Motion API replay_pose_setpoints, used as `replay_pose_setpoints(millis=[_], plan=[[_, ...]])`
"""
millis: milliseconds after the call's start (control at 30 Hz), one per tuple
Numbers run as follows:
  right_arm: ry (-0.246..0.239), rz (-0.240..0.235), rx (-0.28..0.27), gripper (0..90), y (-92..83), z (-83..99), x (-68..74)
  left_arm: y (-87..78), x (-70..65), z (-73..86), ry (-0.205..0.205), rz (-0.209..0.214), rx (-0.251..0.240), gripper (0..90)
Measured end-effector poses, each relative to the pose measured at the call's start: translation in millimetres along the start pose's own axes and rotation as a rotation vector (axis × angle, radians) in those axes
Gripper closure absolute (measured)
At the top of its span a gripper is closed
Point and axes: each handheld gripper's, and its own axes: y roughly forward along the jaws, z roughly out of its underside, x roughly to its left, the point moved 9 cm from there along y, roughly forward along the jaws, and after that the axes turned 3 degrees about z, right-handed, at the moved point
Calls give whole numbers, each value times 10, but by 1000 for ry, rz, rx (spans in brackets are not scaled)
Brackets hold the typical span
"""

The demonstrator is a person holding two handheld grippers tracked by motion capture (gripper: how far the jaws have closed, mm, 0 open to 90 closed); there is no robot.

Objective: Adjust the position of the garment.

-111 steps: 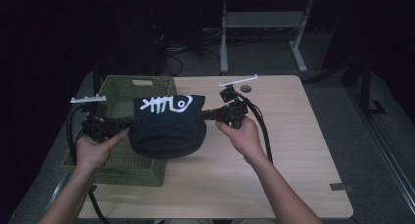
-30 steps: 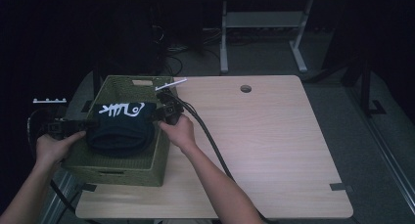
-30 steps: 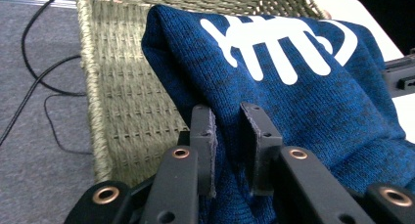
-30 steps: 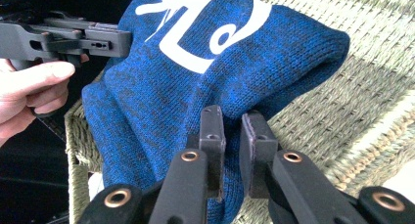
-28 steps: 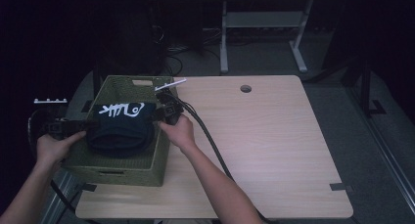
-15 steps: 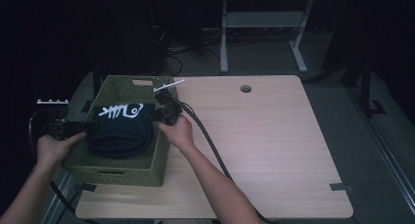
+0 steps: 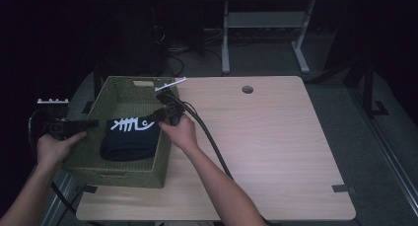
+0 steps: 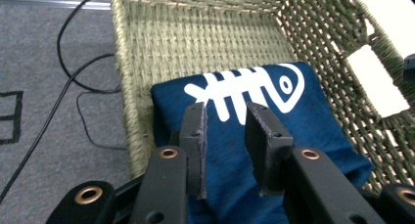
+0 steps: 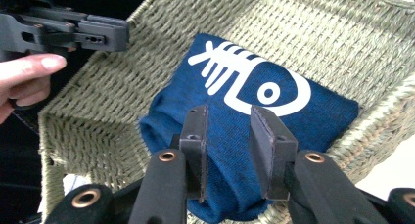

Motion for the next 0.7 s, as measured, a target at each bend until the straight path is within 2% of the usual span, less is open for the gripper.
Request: replay_pose_setpoints(millis=[367, 700], plan=[[-3, -42, -18, 634, -116, -21, 16, -93, -121, 2, -1, 17, -36, 674], [-9, -94, -28, 537, -260, -8, -4, -279, -272, 51, -12, -14, -72, 615]])
